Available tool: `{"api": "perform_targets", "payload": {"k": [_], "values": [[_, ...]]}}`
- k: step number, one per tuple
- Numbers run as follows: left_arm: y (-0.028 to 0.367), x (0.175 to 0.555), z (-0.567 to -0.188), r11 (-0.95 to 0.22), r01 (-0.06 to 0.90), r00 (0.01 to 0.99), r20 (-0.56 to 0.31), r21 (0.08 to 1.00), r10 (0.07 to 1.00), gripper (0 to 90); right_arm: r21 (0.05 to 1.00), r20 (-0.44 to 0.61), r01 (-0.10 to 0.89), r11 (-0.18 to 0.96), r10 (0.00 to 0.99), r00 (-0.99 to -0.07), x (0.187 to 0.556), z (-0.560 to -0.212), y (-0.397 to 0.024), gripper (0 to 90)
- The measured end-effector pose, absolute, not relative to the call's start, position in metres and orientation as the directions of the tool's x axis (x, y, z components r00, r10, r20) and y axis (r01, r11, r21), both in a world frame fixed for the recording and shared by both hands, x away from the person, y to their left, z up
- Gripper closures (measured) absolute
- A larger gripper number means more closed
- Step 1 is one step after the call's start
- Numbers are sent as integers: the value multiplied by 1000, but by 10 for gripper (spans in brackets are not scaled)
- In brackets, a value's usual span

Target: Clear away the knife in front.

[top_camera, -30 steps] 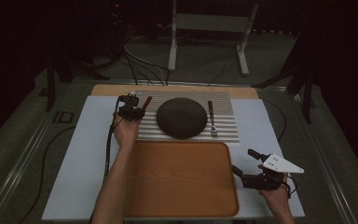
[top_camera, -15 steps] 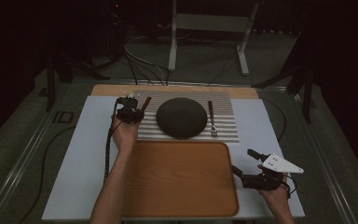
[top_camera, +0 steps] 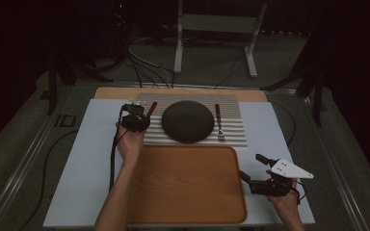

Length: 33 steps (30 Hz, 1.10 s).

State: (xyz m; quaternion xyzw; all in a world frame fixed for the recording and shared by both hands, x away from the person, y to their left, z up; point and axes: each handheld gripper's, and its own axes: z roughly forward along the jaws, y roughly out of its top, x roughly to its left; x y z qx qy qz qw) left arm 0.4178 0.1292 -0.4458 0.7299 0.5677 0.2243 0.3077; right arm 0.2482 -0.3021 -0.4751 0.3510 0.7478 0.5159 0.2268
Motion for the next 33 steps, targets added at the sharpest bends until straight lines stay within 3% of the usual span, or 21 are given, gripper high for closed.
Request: {"api": "perform_targets", "payload": {"k": [33], "values": [[131, 369, -440, -146, 658, 257, -38, 738, 966, 783, 929, 17, 289, 231, 753, -658, 248, -476, -300, 111]]}}
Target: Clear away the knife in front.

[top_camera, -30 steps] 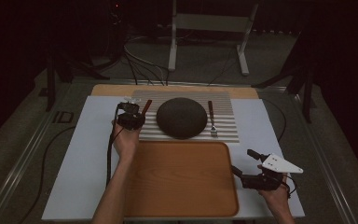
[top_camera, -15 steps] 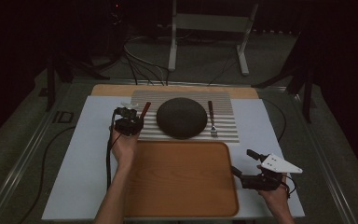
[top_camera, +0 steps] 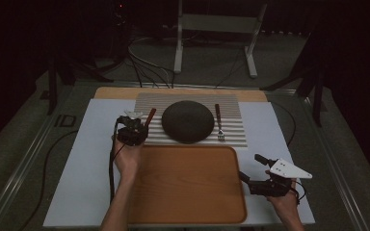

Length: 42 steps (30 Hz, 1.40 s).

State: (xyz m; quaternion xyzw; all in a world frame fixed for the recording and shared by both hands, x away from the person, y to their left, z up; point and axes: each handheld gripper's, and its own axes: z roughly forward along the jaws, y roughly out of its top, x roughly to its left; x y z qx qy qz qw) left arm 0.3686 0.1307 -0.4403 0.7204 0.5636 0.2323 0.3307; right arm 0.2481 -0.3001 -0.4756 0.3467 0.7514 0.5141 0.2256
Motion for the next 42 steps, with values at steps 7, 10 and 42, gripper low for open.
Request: {"api": "perform_targets", "payload": {"k": [7, 10, 42], "values": [[128, 359, -441, -148, 651, 259, -35, 745, 965, 783, 929, 16, 289, 233, 752, -659, 248, -476, -300, 111], [127, 355, -442, -141, 646, 260, -42, 750, 965, 783, 929, 16, 289, 233, 752, -659, 248, -476, -299, 111], [129, 318, -460, -116, 642, 242, -57, 758, 969, 782, 926, 12, 290, 242, 748, -664, 248, -476, -298, 111]]}}
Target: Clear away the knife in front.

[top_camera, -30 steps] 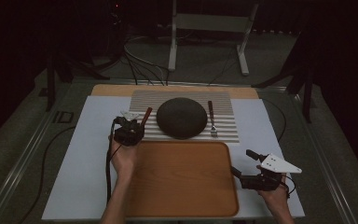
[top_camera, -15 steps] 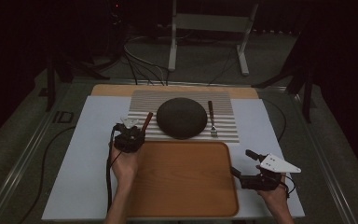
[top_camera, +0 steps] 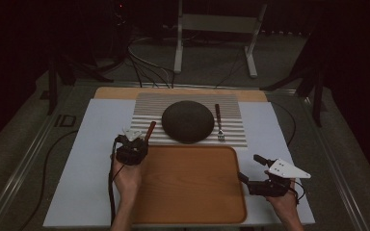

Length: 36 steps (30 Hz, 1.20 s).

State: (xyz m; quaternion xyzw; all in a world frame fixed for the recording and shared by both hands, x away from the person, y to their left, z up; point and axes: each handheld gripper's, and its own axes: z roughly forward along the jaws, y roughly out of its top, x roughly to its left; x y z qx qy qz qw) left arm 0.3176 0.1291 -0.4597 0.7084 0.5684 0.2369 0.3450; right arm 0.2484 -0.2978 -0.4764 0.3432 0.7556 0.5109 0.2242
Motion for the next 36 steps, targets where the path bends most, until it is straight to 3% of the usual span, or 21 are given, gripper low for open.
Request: {"api": "perform_targets", "payload": {"k": [36], "values": [[140, 259, -497, -57, 675, 170, -81, 735, 982, 782, 920, -5, 288, 266, 743, -670, 248, -477, -294, 111]]}}
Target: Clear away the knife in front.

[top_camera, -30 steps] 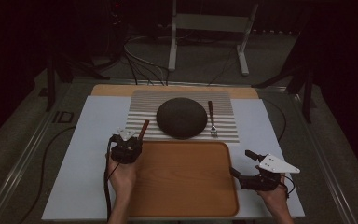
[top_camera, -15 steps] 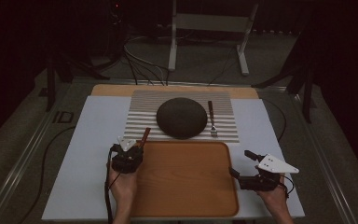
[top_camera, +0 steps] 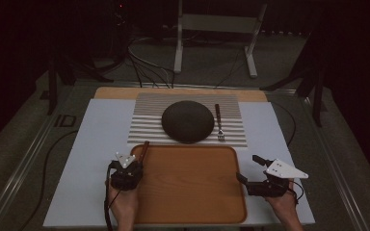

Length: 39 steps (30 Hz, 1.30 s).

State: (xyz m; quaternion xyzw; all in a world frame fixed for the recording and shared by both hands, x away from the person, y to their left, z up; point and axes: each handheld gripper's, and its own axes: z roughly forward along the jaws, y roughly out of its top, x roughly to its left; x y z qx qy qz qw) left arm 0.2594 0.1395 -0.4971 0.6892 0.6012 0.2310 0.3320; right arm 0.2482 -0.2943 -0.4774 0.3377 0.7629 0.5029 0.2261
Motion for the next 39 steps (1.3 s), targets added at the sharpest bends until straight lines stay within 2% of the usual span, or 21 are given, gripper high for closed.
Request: {"api": "perform_targets", "payload": {"k": [10, 11, 12, 13, 14, 16, 19, 20, 21, 25, 29, 34, 39], "values": [[142, 248, -503, -54, 685, 145, -63, 726, 987, 772, 919, -5, 290, 268, 742, -670, 248, -478, -294, 111], [142, 249, -502, -52, 687, 148, -70, 725, 987, 743, 919, -5, 290, 269, 742, -671, 248, -478, -294, 111], [142, 249, -502, -52, 687, 148, -70, 725, 987, 632, 919, -5, 290, 269, 742, -671, 248, -478, -294, 111], [142, 249, -502, -53, 685, 152, -70, 727, 986, 632, 919, -6, 289, 269, 742, -671, 248, -478, -294, 111], [142, 250, -500, -53, 677, 147, -65, 734, 987, 535, 919, -6, 289, 269, 741, -671, 248, -478, -293, 111], [142, 250, -499, -42, 672, 140, -72, 739, 988, 504, 918, -6, 289, 270, 741, -671, 248, -478, -293, 111], [142, 251, -496, -37, 656, 130, -64, 754, 989, 362, 918, -6, 290, 270, 741, -672, 248, -478, -293, 111], [141, 251, -495, -36, 644, 128, -61, 764, 990, 362, 918, -5, 290, 269, 741, -672, 248, -478, -293, 111], [141, 252, -493, -37, 637, 128, -59, 770, 990, 311, 918, -6, 289, 270, 741, -672, 248, -478, -293, 111], [139, 257, -487, -47, 618, 155, -64, 785, 986, 207, 918, -7, 289, 271, 740, -673, 249, -478, -293, 111], [136, 263, -479, -76, 607, 187, -50, 791, 981, 142, 918, -7, 289, 270, 740, -672, 249, -478, -293, 111], [132, 272, -473, -120, 595, 224, -20, 795, 974, 18, 918, -4, 290, 269, 741, -672, 249, -478, -294, 111], [131, 279, -467, -143, 561, 264, -12, 815, 964, 2, 919, -3, 290, 266, 742, -671, 249, -478, -294, 111]]}}
